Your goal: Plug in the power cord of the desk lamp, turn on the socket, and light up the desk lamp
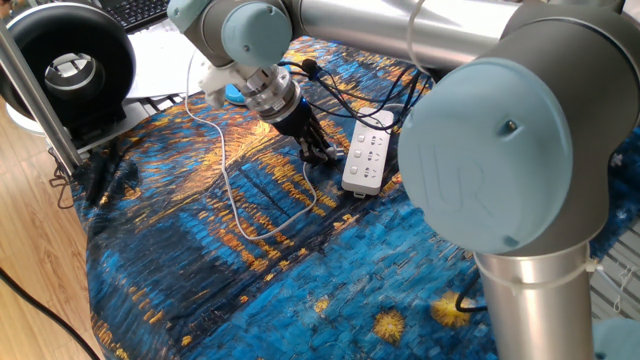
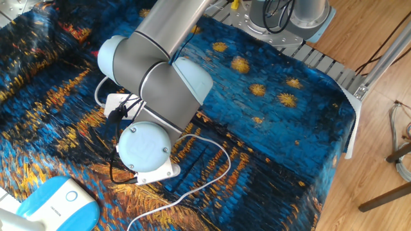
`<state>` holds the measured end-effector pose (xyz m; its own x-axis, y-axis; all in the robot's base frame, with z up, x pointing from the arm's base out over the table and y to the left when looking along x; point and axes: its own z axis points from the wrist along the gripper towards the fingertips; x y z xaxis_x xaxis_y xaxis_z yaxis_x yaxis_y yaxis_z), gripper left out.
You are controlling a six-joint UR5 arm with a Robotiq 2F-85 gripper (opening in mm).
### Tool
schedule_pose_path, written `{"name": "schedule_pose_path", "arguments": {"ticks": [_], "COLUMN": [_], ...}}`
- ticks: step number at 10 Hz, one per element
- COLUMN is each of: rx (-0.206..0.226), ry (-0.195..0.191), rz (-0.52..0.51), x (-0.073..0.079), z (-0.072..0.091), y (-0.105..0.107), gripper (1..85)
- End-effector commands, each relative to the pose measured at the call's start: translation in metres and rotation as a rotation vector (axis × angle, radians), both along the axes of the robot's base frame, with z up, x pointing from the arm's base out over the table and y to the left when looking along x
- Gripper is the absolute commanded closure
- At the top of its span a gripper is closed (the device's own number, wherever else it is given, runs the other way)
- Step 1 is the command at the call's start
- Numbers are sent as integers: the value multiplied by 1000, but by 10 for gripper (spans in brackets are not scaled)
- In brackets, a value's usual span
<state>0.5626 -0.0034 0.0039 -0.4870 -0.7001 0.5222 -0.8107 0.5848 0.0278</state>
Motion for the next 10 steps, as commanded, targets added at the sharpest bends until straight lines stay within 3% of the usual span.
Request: {"name": "schedule_pose_path", "arguments": {"ticks": [1, 7, 10], "rx": [-6, -24, -45], "ry": [-1, 11, 54], "rz": [-9, 8, -10], "x": [3, 5, -2], "z": [1, 0, 8], "y": [3, 2, 7], "gripper": [507, 453, 447]}}
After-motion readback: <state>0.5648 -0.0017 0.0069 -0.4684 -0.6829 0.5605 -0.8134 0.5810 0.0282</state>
